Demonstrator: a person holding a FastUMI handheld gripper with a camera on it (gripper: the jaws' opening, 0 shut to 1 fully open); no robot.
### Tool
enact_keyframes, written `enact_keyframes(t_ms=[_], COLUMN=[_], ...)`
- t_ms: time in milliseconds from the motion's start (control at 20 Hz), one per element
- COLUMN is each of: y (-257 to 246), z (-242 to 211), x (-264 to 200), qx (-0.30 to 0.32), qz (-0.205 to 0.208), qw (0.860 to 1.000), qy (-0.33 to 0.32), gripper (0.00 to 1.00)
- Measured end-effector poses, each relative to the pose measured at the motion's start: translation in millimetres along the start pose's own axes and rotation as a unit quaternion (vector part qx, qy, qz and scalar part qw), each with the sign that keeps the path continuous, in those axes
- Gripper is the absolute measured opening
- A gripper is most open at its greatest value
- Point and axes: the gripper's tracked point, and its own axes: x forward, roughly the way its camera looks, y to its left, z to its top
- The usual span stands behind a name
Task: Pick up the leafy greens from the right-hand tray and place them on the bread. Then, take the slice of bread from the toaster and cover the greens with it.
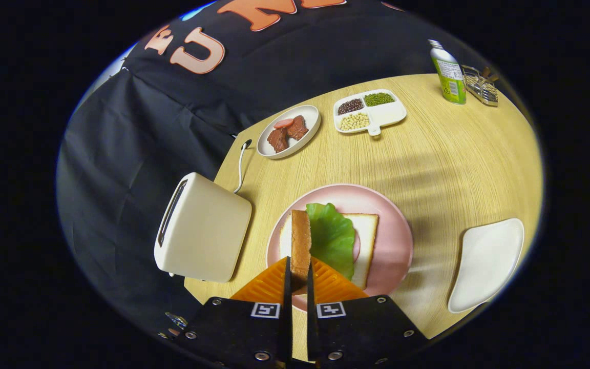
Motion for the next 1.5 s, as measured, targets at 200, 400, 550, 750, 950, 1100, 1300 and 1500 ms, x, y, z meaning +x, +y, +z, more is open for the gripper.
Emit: enact_keyframes(t_ms=[200,400,550,750,950,1100,1300,1500], y=[-7,-29,-29,-33,-28,-28,-20,-15], z=[2,16,33,60,86,102,114,127], x=[1,-10,-27,-54,-84,-105,-128,-163], qx=[-0.023,-0.069,-0.088,-0.122,-0.147,-0.177,-0.189,-0.206], qz=[0.006,-0.026,-0.030,-0.054,-0.074,-0.103,-0.121,-0.146], qw=[0.999,0.995,0.988,0.971,0.947,0.922,0.896,0.860], qy=[-0.022,-0.071,-0.123,-0.197,-0.275,-0.328,-0.383,-0.444], gripper=[0.14,0.32,0.51,0.67,0.80,0.91,0.97,0.97])
